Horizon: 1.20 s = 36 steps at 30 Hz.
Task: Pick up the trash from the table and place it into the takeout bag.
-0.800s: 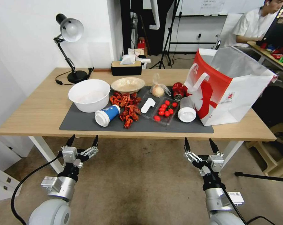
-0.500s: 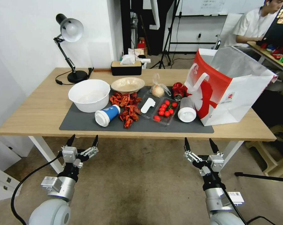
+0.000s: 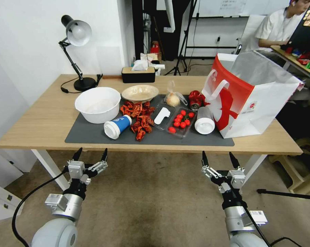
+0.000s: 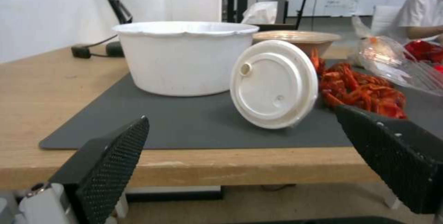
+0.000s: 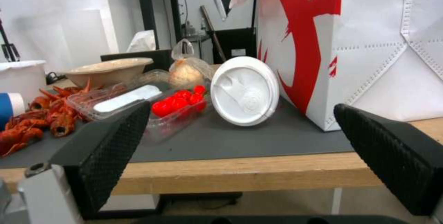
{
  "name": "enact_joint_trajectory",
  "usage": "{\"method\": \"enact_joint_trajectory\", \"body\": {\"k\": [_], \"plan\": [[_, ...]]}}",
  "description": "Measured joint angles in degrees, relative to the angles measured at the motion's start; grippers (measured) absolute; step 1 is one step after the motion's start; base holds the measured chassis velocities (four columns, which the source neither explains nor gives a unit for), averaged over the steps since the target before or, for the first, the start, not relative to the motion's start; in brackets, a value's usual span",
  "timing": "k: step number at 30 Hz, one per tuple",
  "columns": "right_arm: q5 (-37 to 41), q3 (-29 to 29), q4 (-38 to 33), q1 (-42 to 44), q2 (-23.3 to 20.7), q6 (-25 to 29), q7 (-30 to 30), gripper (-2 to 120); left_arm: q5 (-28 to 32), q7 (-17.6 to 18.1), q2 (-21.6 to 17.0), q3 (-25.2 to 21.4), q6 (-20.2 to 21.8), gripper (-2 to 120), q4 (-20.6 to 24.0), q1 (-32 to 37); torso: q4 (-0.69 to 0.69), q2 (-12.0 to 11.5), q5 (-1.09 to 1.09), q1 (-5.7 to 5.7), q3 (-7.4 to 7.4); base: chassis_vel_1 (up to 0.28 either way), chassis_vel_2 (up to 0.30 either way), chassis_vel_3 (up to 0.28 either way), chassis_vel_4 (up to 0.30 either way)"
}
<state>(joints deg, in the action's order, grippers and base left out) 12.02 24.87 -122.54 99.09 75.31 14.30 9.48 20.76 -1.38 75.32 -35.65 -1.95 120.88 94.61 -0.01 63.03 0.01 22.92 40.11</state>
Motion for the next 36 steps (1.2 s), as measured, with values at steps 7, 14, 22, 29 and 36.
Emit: {"method": "enact_joint_trajectory", "body": {"k": [7,14,22,29,36], "plan": [[-0.1,1.3,-2.6,-1.5,0.8,-10.0,-1.7,100,3.5,7.5,-0.3,1.3,11.2,100,5.1,-1.4,0.01,0.0,-0.01,0.0,0.0,0.0,0.0,0.0,0.0],[-0.3,2.6,-5.2,-3.1,1.7,-20.5,-3.5,100,6.8,14.7,-0.6,2.6,21.9,100,10.1,-2.6,0.0,0.0,-0.01,0.0,0.0,0.0,0.0,0.0,0.0],[-0.5,4.1,-8.3,-5.0,2.7,-32.6,-5.6,100,8.1,16.4,-0.6,2.7,24.6,100,11.5,-3.0,0.01,0.0,-0.01,0.0,0.0,0.0,0.0,0.0,0.0],[1.9,9.6,-11.6,-8.5,1.1,-35.9,-6.9,100,8.1,16.1,-0.7,2.7,24.0,100,11.3,-3.0,0.02,0.0,-0.04,0.0,0.0,0.0,0.0,0.0,0.0],[2.2,10.0,-11.4,-8.8,1.0,-35.9,-7.0,100,8.0,15.8,-0.7,2.4,23.9,100,11.3,-2.8,0.01,0.0,0.0,0.0,0.0,0.0,0.0,0.0,0.0]]}}
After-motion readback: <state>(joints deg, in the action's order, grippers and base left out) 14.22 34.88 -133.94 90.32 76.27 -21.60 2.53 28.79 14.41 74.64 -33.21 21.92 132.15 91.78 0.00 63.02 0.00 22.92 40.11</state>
